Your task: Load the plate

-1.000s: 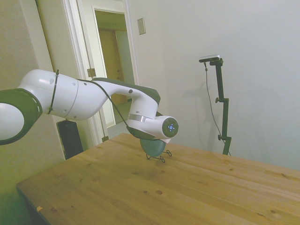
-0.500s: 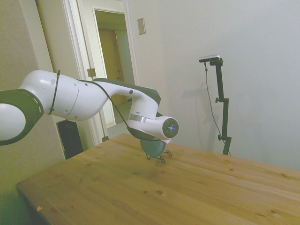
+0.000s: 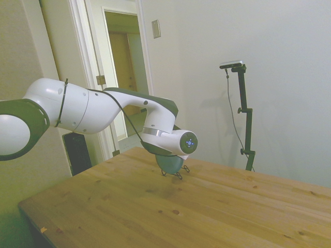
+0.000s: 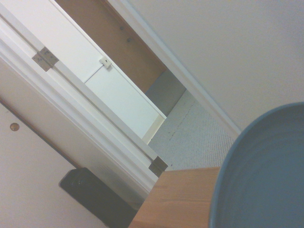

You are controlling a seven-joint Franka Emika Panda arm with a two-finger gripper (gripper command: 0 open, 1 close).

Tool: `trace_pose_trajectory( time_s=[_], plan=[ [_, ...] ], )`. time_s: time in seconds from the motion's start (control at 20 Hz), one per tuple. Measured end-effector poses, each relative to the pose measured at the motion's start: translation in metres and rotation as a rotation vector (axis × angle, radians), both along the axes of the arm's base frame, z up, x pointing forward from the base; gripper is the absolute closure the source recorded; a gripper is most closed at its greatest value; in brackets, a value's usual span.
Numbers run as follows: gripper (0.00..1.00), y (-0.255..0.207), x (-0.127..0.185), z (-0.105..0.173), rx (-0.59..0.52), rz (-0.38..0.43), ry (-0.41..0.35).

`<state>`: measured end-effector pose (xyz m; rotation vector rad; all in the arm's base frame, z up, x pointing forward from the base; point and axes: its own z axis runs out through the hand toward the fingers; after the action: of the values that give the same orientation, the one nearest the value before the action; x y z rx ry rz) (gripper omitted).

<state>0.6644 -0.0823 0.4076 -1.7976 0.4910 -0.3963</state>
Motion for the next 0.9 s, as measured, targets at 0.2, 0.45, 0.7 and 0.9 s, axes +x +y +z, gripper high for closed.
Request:
trace_pose_trajectory(
  time_s=[0.2,0.45,0.7,0.9],
  plan=[
    [1.00,-0.0018,-0.0002,-0.0006,0.000,-0.003,0.001],
    [0.00,-0.0050,-0.0008,-0.0014,-0.003,-0.008,0.001],
    [0.00,-0.0049,-0.0009,-0.0016,-0.004,-0.007,-0.001],
    [0.00,-0.0043,-0.0004,-0.0002,-0.006,-0.005,-0.006]
  ],
)
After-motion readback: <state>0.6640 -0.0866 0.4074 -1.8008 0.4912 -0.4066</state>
